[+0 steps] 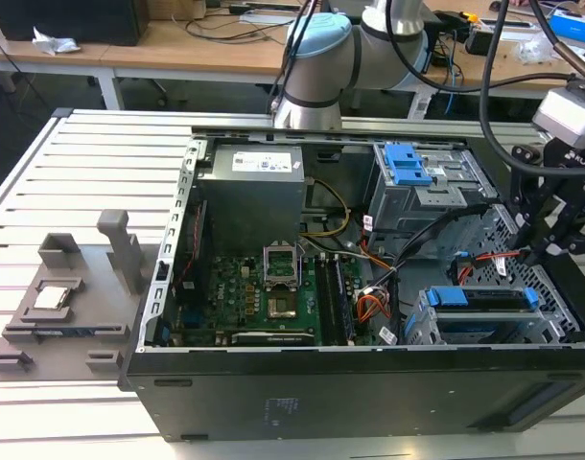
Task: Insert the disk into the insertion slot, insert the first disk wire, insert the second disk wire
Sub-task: 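Insert the first disk wire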
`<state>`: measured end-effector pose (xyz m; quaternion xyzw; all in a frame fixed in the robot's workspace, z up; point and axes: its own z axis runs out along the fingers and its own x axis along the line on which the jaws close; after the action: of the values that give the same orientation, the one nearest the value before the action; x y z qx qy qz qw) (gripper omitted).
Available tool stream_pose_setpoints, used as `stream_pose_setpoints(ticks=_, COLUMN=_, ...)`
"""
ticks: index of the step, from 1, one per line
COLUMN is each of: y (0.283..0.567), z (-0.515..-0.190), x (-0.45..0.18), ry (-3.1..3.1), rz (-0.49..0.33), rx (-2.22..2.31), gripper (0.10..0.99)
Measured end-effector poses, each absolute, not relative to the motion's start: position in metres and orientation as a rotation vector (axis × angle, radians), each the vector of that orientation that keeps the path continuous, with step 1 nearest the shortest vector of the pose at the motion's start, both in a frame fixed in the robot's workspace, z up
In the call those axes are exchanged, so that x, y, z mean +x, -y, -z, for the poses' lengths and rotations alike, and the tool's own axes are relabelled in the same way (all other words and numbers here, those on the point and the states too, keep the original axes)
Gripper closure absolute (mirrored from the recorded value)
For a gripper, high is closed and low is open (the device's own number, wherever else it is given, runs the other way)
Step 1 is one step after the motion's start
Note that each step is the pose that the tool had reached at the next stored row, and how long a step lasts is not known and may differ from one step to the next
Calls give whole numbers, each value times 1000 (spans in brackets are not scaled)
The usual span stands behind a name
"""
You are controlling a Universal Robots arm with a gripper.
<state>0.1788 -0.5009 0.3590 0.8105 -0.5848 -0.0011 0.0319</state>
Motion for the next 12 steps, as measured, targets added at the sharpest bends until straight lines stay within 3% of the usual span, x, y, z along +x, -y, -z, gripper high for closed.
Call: stream_pose_setpoints(ticks=12, y=501, z=-356, x=184, ry=1960, rz=-9, rx=2353, gripper=784)
